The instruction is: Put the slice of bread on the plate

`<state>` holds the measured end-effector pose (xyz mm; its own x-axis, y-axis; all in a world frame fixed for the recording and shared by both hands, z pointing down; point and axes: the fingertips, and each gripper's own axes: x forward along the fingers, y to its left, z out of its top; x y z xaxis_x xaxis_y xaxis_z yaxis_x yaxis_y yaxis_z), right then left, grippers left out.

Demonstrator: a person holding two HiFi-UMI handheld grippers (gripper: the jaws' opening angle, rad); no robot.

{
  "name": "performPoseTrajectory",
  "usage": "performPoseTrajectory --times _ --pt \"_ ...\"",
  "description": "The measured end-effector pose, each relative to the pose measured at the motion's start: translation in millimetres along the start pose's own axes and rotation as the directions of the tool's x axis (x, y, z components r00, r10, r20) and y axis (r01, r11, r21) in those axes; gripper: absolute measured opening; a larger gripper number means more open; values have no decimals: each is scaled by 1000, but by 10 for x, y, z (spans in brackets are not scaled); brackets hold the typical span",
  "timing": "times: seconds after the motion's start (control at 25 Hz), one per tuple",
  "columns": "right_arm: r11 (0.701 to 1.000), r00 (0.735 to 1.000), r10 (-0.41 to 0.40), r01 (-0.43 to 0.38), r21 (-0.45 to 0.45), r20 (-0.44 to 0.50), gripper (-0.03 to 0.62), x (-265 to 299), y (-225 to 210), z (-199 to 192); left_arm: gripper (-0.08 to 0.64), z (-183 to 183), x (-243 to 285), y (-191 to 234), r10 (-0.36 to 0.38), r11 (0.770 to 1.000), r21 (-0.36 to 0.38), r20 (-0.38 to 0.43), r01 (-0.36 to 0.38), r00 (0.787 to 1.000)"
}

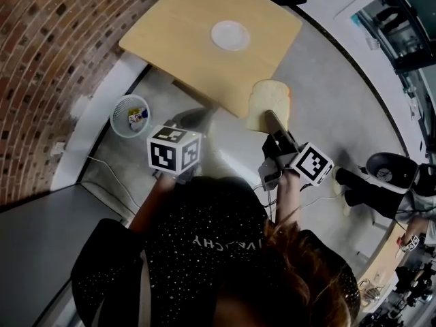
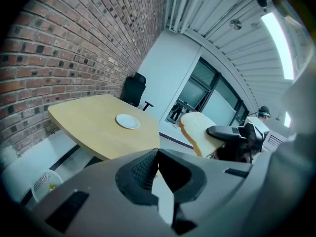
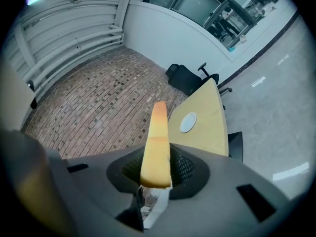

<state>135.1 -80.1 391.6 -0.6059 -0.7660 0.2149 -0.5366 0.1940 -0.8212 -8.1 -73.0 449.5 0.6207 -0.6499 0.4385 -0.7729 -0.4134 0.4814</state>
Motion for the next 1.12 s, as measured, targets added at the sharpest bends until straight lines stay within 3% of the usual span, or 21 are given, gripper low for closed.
performPoseTrajectory --times 0.28,0.6,0.76,0.96,1.12 --pt "1000 1000 -9 10 8 -20 94 591 -179 359 11 410 455 307 1 1000 9 -19 -1 1000" --pt "996 992 -93 94 7 -88 95 1417 -703 912 11 956 1221 837 19 999 -29 -56 -21 998" --pt "985 977 -171 167 -36 -126 95 1896 -919 1012 11 1170 1427 1194 33 998 -54 -57 -36 998" --pt "984 969 -162 144 -107 -184 95 2646 -1099 1069 11 1394 1631 1491 6 998 -64 -30 -8 1000" --pt "978 946 -171 129 -166 -275 95 3187 -1305 987 11 1474 1696 1657 -3 996 -92 -2 2 1000"
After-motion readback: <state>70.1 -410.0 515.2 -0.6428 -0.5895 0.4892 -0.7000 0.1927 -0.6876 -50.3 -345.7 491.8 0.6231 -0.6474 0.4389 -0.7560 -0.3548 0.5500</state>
